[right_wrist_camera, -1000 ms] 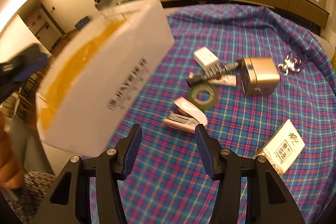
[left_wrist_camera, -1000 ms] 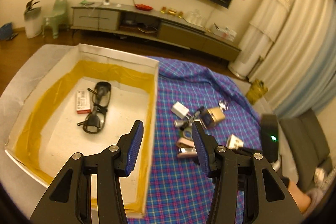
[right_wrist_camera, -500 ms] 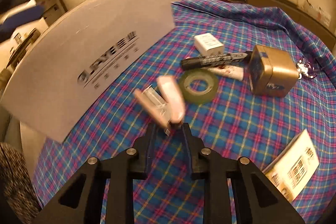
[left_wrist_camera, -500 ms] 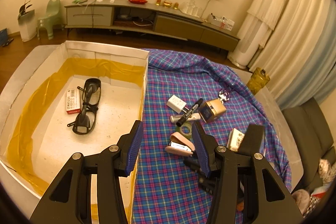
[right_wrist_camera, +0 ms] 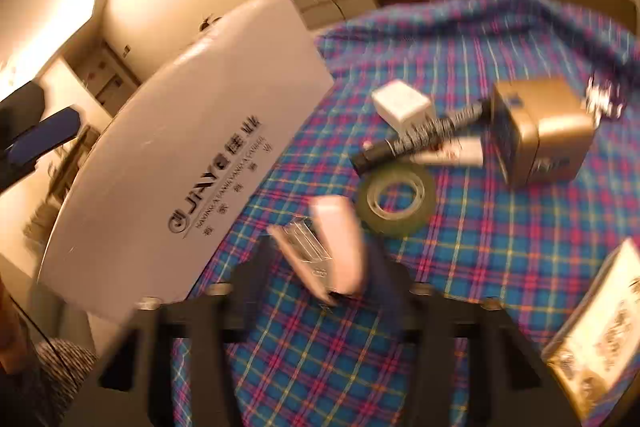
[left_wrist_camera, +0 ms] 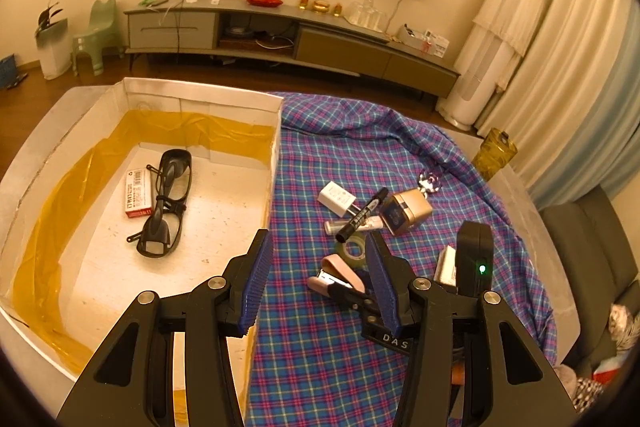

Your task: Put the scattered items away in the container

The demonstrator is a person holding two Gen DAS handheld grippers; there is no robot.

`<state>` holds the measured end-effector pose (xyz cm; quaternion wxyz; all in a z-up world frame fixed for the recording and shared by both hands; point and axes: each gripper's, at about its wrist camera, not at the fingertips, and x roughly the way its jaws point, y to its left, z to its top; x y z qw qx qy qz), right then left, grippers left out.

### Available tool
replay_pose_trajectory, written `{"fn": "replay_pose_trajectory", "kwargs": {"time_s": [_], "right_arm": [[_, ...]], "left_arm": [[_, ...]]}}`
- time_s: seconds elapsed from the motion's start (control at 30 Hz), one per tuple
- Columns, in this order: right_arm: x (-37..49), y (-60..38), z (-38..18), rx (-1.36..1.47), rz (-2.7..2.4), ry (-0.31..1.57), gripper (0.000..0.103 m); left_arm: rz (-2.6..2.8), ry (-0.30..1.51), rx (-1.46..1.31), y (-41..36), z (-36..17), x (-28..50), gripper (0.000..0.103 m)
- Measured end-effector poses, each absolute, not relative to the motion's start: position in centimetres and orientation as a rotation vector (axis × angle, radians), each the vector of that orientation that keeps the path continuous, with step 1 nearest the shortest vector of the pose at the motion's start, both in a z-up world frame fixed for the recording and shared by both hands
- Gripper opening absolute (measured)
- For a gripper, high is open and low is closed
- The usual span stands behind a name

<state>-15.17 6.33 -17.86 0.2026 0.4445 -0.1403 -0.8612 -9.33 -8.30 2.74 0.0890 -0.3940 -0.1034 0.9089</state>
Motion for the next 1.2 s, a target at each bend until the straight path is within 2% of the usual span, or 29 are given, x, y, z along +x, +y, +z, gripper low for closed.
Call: {"fn": "replay_pose_trajectory", "kwargs": {"time_s": [0.1,0.2,0.27,0.3,0.37,0.43,0.47,0.5,0.63,0.8,0.83,0.87,0.93,1.03,1.2], "right_arm": [[-13.9,4.4,-17.1,1.185,-2.493,-0.194,0.042],[-11.7,0.4,-16.3,1.114,-2.62,0.253,0.039],[-9.8,-2.6,-16.5,1.045,-2.674,0.628,0.023],[-9.0,-4.0,-17.1,1.017,-2.669,0.803,0.023],[-7.9,-5.5,-17.6,0.961,-2.635,0.956,0.026],[-7.5,-5.6,-17.6,0.964,-2.611,0.93,0.028],[-7.6,-5.0,-17.3,0.985,-2.604,0.86,0.028],[-7.7,-4.3,-17.0,1.01,-2.602,0.763,0.028],[-8.5,-1.1,-15.9,1.092,-2.576,0.389,0.041],[-9.1,3.5,-14.2,1.152,-2.624,-0.003,0.044],[-8.9,4.9,-13.8,1.158,-2.651,-0.07,0.047],[-8.6,6.3,-13.5,1.164,-2.696,-0.116,0.056],[-8.1,9.5,-12.9,1.175,-2.828,-0.161,0.07],[-7.7,12.8,-13.2,1.212,-2.967,-0.136,0.08],[-8.5,14.1,-15.4,1.314,-2.921,-0.088,0.08]], "left_arm": [[2.706,-0.321,-1.174,-8.7,2.8,-9.4,0.051],[2.714,-0.325,-1.17,-8.9,3.0,-9.4,0.051],[2.715,-0.317,-1.168,-8.8,3.0,-9.3,0.051],[2.715,-0.31,-1.168,-8.7,2.9,-9.3,0.051],[2.71,-0.292,-1.172,-8.3,2.8,-9.2,0.051],[2.708,-0.278,-1.173,-8.1,2.8,-9.1,0.051],[2.706,-0.271,-1.171,-7.9,2.8,-9.0,0.051],[2.707,-0.266,-1.169,-7.9,2.8,-8.9,0.051],[2.713,-0.276,-1.172,-8.1,2.8,-8.9,0.051],[2.641,-0.298,-1.199,-7.1,2.2,-8.8,0.051],[2.613,-0.292,-1.217,-6.4,1.8,-8.7,0.051],[2.593,-0.278,-1.232,-5.7,1.5,-8.5,0.051],[2.574,-0.231,-1.261,-4.2,0.7,-8.1,0.051],[2.588,-0.184,-1.34,-2.5,-1.1,-8.0,0.054],[2.563,-0.257,-1.524,-2.0,-5.4,-8.3,0.055]]}}
